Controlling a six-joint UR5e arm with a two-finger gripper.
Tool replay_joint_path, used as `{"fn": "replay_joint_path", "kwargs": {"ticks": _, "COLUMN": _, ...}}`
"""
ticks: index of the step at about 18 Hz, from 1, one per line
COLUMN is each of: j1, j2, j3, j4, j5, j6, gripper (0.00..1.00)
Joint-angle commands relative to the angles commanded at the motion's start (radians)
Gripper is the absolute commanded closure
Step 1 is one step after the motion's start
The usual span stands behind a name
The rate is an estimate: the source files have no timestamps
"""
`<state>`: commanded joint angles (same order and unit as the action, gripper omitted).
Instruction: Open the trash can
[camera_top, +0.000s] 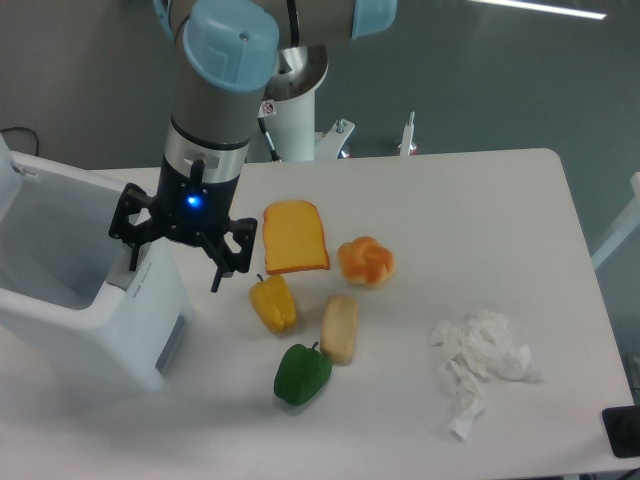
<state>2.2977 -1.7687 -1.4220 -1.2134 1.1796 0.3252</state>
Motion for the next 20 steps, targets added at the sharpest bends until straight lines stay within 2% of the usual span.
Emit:
{"fn": "replay_joint_path", "kwargs": {"ticks": 4, "j1": 0.090, "j2": -0.002, "j3": 0.002, "j4": 0.009, "j5": 0.003, "j6": 0.069, "gripper": 0.00}}
{"fn": "replay_joint_path", "kwargs": {"ticks": 7, "j1": 0.189, "j2": -0.015, "j3": -0.009, "j4": 0.009, "j5": 0.005, "j6": 0.236, "gripper": 0.00}}
{"fn": "replay_joint_path", "kwargs": {"ticks": 9, "j1": 0.251, "j2": -0.063, "j3": -0.009, "j4": 0.012, "j5": 0.008, "j6": 0.349, "gripper": 0.00}}
{"fn": "replay_joint_path", "kwargs": {"ticks": 12, "j1": 0.305, "j2": -0.126, "j3": -0.002, "j4": 0.035, "j5": 0.011, "j6": 0.474, "gripper": 0.00}}
{"fn": "replay_joint_path", "kwargs": {"ticks": 15, "j1": 0.312, "j2": -0.173, "j3": -0.003, "j4": 0.063, "j5": 0.142, "j6": 0.677, "gripper": 0.00}}
{"fn": "replay_joint_path", "kwargs": {"ticks": 17, "j1": 0.313, "j2": -0.225, "j3": 0.008, "j4": 0.074, "j5": 0.193, "j6": 0.846, "gripper": 0.00}}
{"fn": "replay_joint_path", "kwargs": {"ticks": 19, "j1": 0.316, "j2": -0.277, "j3": 0.017, "j4": 0.098, "j5": 0.294, "j6": 1.018, "gripper": 0.00}}
{"fn": "replay_joint_path", "kwargs": {"ticks": 20, "j1": 0.316, "j2": -0.287, "j3": 0.017, "j4": 0.112, "j5": 0.328, "j6": 1.061, "gripper": 0.00}}
